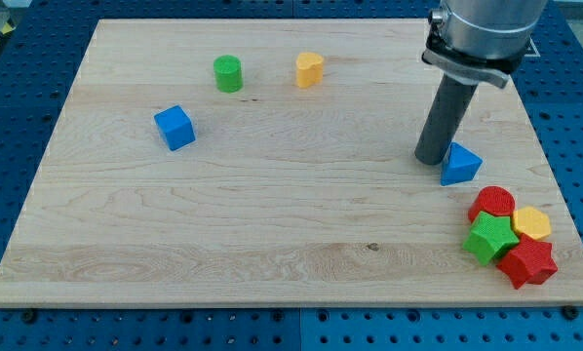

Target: Move the blue triangle diagonal to the yellow heartd

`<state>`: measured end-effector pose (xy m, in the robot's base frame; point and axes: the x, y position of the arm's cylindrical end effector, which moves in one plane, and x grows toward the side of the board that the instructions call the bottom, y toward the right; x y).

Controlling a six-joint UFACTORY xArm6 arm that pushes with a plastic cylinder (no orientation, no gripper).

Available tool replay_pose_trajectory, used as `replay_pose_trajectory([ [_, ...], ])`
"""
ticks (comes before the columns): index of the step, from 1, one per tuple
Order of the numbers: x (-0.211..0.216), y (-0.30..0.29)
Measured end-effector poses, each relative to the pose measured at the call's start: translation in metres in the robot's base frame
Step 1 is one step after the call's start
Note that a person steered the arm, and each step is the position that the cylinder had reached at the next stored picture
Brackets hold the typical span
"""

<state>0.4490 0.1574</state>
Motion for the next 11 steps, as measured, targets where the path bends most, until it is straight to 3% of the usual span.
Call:
replay_pose_trajectory([
  [1, -0.024, 0.011],
  [2, -0.012, 0.052],
  [3, 0.010, 0.057],
  [7, 0.011, 0.014],
  [11, 0.063, -0.020],
])
